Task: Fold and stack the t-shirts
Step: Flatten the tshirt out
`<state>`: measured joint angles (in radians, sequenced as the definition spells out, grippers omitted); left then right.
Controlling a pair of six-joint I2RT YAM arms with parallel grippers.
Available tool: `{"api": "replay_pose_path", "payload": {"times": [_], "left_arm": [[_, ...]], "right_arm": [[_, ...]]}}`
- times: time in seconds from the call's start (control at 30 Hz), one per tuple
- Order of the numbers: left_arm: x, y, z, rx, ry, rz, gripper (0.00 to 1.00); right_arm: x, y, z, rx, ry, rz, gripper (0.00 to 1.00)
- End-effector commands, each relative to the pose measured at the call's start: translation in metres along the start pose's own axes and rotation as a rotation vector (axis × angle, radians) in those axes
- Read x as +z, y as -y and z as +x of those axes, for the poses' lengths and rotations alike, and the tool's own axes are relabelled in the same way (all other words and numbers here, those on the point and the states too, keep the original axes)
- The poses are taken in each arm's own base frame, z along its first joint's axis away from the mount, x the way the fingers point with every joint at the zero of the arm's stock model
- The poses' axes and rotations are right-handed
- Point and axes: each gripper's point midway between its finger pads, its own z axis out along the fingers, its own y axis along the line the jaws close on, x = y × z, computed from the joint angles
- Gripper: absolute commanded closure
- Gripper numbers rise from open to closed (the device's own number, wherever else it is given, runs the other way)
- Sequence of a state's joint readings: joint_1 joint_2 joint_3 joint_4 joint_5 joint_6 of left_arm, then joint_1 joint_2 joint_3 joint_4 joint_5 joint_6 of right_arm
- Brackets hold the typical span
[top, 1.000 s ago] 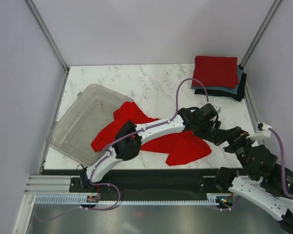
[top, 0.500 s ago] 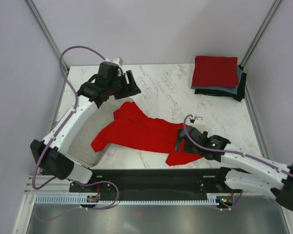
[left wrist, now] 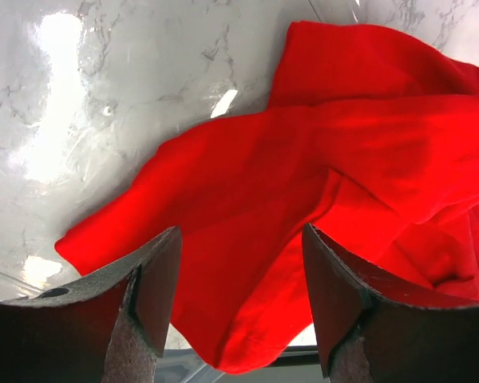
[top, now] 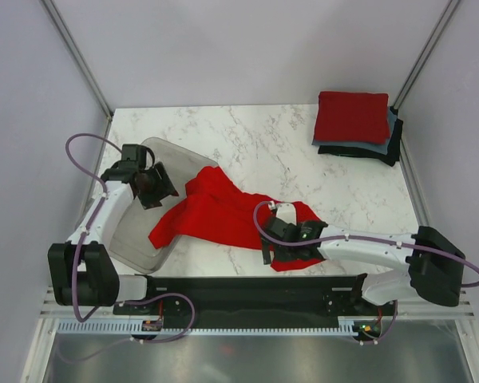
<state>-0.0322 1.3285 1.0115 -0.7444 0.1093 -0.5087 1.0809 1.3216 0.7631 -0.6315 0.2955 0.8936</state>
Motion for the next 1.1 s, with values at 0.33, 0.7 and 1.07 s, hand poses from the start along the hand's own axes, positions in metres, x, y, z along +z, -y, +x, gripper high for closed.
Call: {"api": "replay_pose_path", "payload": {"times": [0.33,0.7,1.07], "left_arm": [[0.006,-0.024,-0.009,0.004,0.058,0.055,0.32],[0.015,-0.073,-0.025,-0.263,0.053,0.004,0.34],[0.028,-0.151,-0.074,-0.692,0.142,-0.107,0.32]], "right_arm": [[0.027,-0.026,0.010,-0.122,-0.013,0.140,0.34],[0.030,-0.006,0.016,-0.128,-0.011,0.194,1.00],[-0.057,0.037,-0.056,0.133,0.252,0.075,1.00]]}}
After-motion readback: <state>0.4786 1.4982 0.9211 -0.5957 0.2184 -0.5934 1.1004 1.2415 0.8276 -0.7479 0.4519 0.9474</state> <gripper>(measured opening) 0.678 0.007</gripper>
